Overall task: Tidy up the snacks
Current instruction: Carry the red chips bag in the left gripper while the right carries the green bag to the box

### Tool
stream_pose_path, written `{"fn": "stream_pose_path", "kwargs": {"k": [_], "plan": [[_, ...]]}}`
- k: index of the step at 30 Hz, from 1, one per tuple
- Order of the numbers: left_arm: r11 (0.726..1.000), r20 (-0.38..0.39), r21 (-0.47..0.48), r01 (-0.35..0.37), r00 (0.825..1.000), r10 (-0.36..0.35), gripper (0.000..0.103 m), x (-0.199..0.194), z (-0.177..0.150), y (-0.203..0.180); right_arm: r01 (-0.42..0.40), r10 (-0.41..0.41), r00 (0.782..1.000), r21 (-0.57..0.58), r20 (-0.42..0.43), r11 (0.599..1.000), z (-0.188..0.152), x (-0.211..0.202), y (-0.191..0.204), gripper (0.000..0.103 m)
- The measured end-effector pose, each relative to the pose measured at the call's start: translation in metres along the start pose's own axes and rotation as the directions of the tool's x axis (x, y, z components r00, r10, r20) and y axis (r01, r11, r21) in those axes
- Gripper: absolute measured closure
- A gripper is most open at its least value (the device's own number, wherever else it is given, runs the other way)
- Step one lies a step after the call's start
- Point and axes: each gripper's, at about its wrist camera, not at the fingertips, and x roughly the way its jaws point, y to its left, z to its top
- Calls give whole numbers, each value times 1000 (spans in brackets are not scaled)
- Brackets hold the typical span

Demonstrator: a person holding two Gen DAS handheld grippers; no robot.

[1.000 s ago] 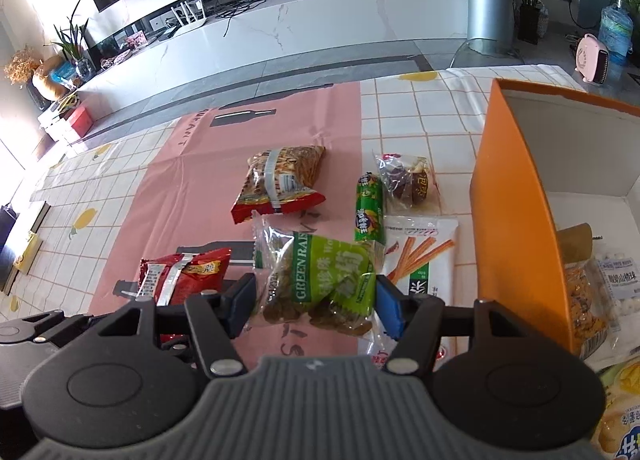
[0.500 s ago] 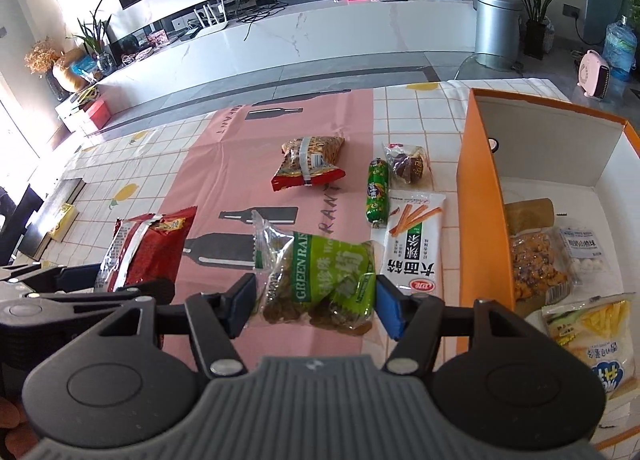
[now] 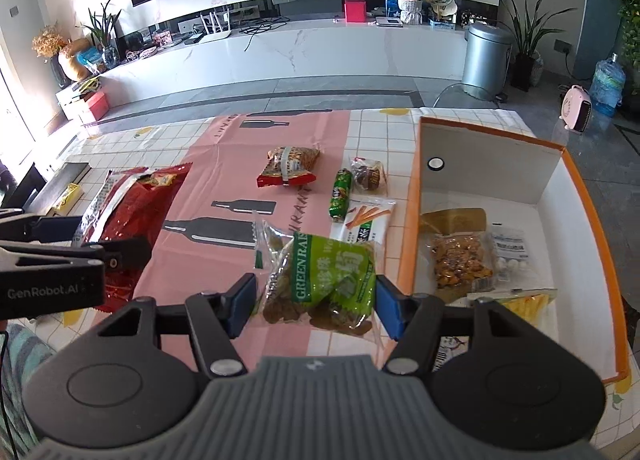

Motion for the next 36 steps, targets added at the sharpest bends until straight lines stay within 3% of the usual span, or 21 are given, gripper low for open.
{"fn": "stream_pose_path", "kwargs": {"k": [8,17,22,28,34,36], "plan": [[978,7,148,148,989,-151,26,7,30,-60,60,-61,997,-30,-52,998,3,-23,-64,42],[915,-109,305,265,964,-243,26,52,57,-132,83,-99,983,-108,-153,991,15,-6,-132,42],[841,-237,423,337,937,-257,26,87,61,-166,57,-102,968,-197,-227,979,18,13,-158,42],[742,-347,564,362,920,-185,26,129,54,-194,-19,-96,945,-343,-314,939,12,39,-172,42],[615,-440,664,425,887,-138,26,160,47,-216,-120,-89,918,-485,-387,866,12,63,-173,42],[594,-458,676,436,880,-124,26,171,46,-220,-147,-98,909,-532,-405,834,11,68,-171,42]]}}
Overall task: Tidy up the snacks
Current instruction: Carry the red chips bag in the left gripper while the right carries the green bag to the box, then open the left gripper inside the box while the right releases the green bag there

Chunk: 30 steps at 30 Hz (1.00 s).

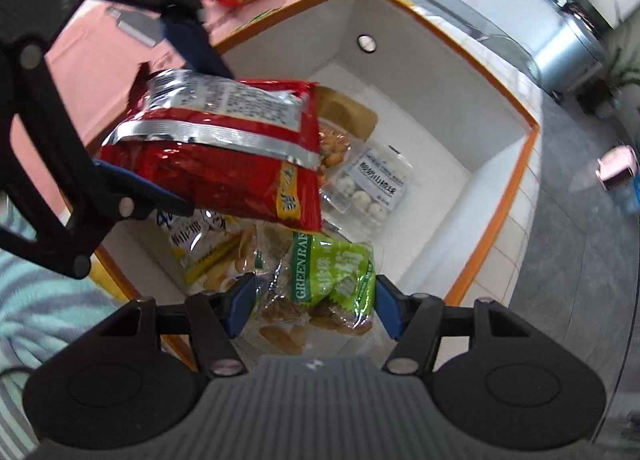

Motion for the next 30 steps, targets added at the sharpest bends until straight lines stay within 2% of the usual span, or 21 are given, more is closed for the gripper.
{"fn": "stream_pose_path", "kwargs": {"k": [3,9,13,18,22,30], "plan": [[1000,-24,29,5,1000,-4,26,12,4,4,-5,3,999,-78,-34,997,1,9,1,42],[998,-53,57,19,998,-16,26,25,9,8,-33,29,999,-126,-34,991,2,14,-6,41],[998,-59,61,16,998,-13,25,26,10,6,-63,59,998,-129,-39,990,5,14,-9,39],[999,-53,39,23,998,-21,21,26,10,8,-50,45,998,-118,-43,992,6,12,-9,37],[999,-41,7,43,998,-42,21,22,10,10,-48,44,998,-106,-36,993,8,14,-10,30],[999,-14,-22,46,999,-46,20,5,6,9,-52,49,998,-101,-36,994,10,11,-6,30]]}}
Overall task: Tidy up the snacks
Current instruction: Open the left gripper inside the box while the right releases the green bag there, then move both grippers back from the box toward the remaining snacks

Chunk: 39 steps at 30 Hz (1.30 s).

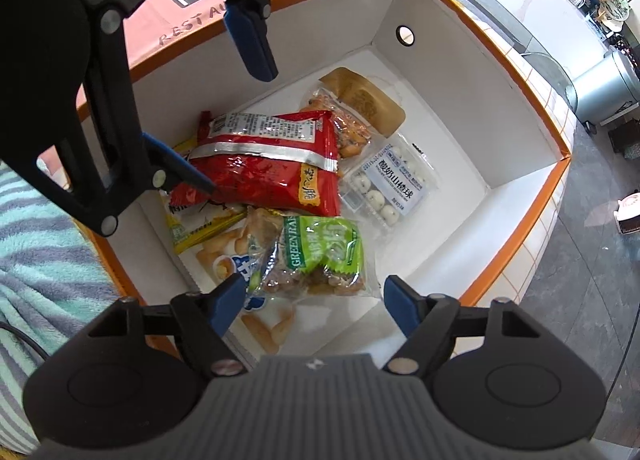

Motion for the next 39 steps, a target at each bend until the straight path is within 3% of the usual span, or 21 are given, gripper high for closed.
{"fn": "stream_pose_path", "kwargs": {"k": [12,18,22,28,35,39], "plan": [[997,59,-63,-43,997,46,20,-50,-26,-2,-16,11,999,83,52,996,3,-41,15,30],[984,121,-169,-64,989,85,20,-86,-58,6,-56,33,993,202,116,978,13,-67,30,30],[960,154,-268,-82,980,126,20,-110,-86,14,-85,42,986,267,163,960,23,-76,48,30],[893,183,-428,-139,954,236,20,-140,-135,27,-142,50,966,357,255,923,44,-83,77,30],[778,216,-614,-135,919,330,20,-163,-190,39,-193,14,928,446,373,874,71,-91,111,30],[707,230,-694,-134,889,395,20,-175,-220,40,-207,-26,906,497,423,843,83,-91,132,30]]}}
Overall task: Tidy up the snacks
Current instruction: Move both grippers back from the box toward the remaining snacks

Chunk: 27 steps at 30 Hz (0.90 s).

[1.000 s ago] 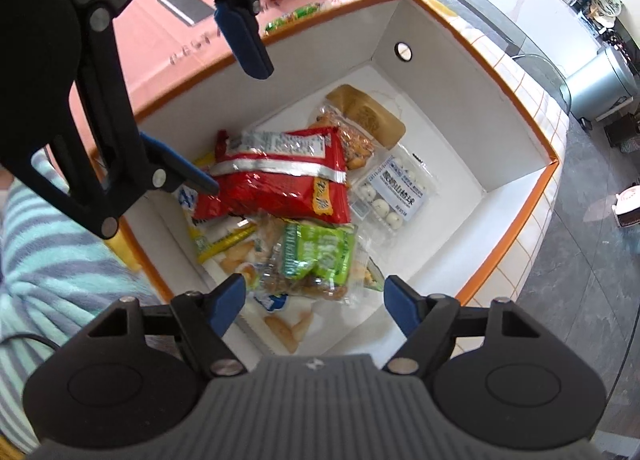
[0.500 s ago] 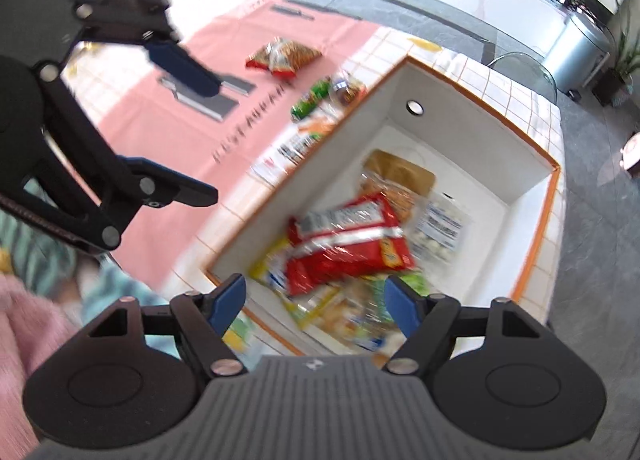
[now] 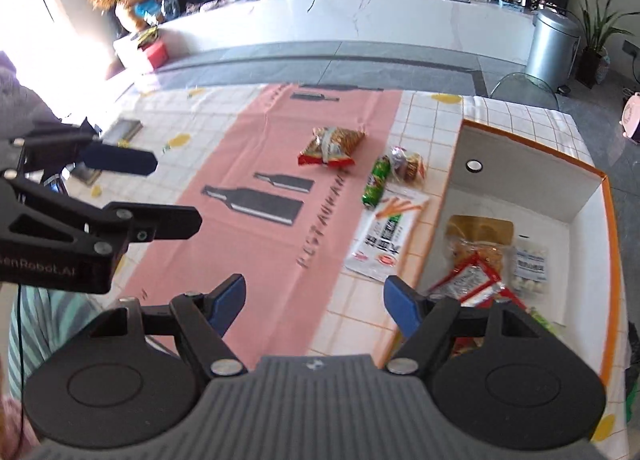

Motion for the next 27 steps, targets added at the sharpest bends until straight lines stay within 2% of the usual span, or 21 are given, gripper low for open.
{"fn": "stream_pose_path", "kwargs": {"k": [5,15,22,27], "plan": [[993,53,-97,-60,996,66,20,-6,-20,22,62,-68,993,63,97,996,-13,11,25,30],[993,119,-118,-21,992,35,22,17,-44,37,205,-232,941,130,247,970,-34,41,50,38],[993,130,-117,10,992,6,22,45,-39,49,239,-273,929,156,252,958,-30,72,41,40],[995,119,-97,27,993,-15,24,73,-30,60,257,-288,927,150,242,955,-13,99,33,50]]}}
